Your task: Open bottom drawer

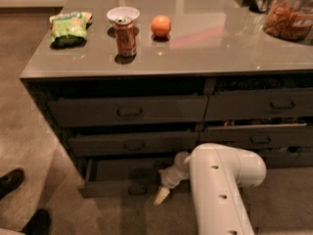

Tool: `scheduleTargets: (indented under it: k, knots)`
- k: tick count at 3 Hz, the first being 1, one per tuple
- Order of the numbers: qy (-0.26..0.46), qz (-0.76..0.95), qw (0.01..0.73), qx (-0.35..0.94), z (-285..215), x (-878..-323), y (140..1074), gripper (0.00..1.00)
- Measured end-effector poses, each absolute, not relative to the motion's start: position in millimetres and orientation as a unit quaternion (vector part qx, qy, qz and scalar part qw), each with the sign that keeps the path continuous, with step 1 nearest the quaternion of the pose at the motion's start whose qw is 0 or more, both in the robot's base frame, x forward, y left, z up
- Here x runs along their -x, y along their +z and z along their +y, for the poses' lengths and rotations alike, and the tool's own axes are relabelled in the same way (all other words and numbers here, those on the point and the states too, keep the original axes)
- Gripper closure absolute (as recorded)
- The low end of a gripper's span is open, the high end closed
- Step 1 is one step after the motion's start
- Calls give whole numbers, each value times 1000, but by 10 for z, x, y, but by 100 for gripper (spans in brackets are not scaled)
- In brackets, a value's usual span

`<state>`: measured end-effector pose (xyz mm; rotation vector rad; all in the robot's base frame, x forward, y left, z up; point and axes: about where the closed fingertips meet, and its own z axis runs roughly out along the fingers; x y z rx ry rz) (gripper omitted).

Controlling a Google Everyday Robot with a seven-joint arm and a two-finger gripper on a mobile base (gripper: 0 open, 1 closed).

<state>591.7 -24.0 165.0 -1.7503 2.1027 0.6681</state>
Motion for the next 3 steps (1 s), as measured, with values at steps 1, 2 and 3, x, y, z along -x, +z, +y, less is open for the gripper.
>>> scheduleTargets:
  k: [1,2,3]
  knots:
    - [251,720,155,628,-223,-5884,1615,0]
    - [273,698,145,646,-209,-5839,1598,0]
    - [278,692,143,651,-208,-5828,1614,18]
